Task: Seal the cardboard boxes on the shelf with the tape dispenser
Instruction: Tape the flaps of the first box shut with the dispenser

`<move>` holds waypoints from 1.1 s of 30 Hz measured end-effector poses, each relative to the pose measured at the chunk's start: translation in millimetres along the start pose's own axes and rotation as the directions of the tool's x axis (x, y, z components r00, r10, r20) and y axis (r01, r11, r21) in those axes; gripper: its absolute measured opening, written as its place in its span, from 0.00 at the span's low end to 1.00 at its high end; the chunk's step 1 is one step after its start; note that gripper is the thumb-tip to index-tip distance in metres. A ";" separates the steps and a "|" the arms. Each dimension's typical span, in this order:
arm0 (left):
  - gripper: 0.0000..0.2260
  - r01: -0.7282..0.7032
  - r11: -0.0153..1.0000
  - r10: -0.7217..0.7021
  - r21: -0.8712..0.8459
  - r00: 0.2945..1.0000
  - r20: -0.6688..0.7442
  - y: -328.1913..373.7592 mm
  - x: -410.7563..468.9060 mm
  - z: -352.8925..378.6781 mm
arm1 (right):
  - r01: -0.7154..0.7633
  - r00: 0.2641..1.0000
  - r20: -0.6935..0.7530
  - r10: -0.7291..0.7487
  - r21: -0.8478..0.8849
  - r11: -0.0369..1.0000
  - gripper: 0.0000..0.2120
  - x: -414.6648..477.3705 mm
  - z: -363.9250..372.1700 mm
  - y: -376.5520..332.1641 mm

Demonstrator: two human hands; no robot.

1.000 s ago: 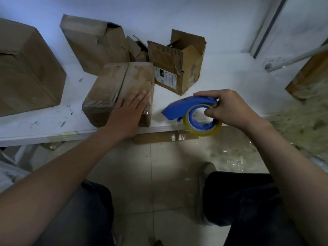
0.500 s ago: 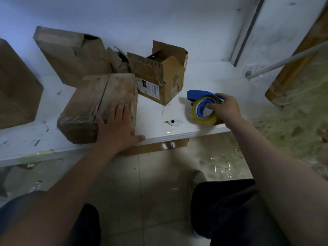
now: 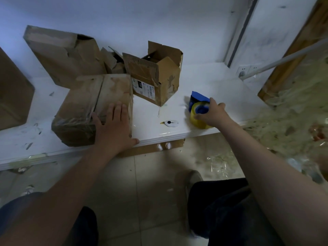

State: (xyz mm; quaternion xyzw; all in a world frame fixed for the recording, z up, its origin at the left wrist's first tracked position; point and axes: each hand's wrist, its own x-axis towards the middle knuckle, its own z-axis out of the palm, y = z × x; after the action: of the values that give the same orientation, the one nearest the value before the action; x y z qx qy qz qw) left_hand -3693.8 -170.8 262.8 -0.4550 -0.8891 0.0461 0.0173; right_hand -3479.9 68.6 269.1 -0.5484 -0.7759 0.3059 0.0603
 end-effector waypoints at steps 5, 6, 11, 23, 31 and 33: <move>0.53 -0.042 0.996 0.042 -0.079 0.999 0.002 -7.3 -2.8 -8.1 | 0.099 0.992 -0.041 -0.116 -0.299 0.949 0.48 -23.4 8.0 -17.9; 0.51 -0.053 0.994 0.052 -0.096 0.999 -0.016 -11.6 -4.9 -9.1 | 0.126 0.988 -0.046 -0.150 -0.338 0.933 0.48 -27.9 10.8 -24.6; 0.47 -0.087 0.958 0.056 -0.275 0.991 -0.118 -52.5 -15.2 -11.0 | 0.249 0.964 0.008 -0.264 -0.366 0.897 0.46 -45.0 29.8 -65.0; 0.27 0.248 0.488 -0.378 -0.837 0.924 0.054 -146.7 -22.2 -1.1 | 0.621 0.757 0.100 -0.645 0.194 0.759 0.24 -74.2 101.8 -175.2; 0.22 0.209 0.679 -0.308 -0.704 0.951 -0.015 -131.4 -23.9 -0.9 | 0.658 0.752 0.021 -0.659 -0.094 0.747 0.19 -56.1 106.3 -173.2; 0.21 0.108 0.819 -0.246 -0.564 0.953 -0.175 -124.6 -24.1 -3.1 | 0.729 0.622 -0.019 -0.783 -0.353 0.587 0.21 -64.4 108.5 -173.4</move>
State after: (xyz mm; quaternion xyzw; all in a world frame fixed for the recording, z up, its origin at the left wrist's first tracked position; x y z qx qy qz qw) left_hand -3780.1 -262.6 278.3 -0.3579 -0.8947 -0.2674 -0.0022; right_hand -3642.4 -69.6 291.0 -0.1914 -0.9646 0.0759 0.1645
